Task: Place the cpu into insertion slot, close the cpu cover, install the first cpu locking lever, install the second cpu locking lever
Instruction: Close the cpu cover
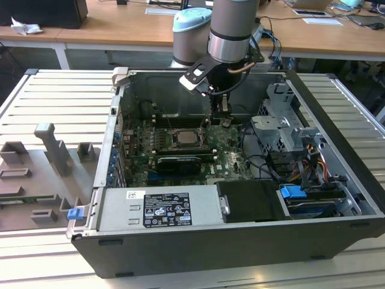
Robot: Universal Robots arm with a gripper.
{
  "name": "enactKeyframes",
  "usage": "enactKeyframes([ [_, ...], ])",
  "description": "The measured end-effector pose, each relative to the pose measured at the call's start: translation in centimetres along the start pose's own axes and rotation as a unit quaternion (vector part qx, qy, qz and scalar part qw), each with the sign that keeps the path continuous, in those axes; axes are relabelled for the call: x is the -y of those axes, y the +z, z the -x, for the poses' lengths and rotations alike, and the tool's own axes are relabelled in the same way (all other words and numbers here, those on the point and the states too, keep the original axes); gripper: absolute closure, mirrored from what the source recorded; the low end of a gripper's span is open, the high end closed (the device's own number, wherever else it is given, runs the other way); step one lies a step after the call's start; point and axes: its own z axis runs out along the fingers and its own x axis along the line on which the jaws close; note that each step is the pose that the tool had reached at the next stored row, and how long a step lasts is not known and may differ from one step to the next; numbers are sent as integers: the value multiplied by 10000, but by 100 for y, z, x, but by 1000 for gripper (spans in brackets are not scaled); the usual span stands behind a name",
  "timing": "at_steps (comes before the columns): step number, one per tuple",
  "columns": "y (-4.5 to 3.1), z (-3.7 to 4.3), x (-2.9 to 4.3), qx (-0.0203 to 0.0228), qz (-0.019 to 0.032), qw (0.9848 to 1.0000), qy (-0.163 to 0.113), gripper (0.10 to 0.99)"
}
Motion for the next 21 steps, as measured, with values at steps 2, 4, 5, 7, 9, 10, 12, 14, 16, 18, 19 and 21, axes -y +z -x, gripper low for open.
enactKeyframes([
  [2,0,0,10,0,0,10000,0,980],
  [4,0,0,22,0,0,10000,0,980],
  [5,-1,0,31,0,0,10000,1,980],
  [7,-1,0,55,0,0,10000,0,980],
  [9,-1,-1,84,0,0,10000,0,980],
  [10,-1,-1,96,0,0,10000,0,980],
  [12,-1,-1,111,0,0,10000,0,980],
  [14,-2,-1,129,0,0,10000,0,980],
  [16,-2,-1,152,0,0,10000,0,980],
  [18,-2,-1,185,0,0,10000,0,980],
  [19,-3,-1,206,0,0,10000,0,980],
  [21,7,-3,245,-1,1,10000,0,980],
])
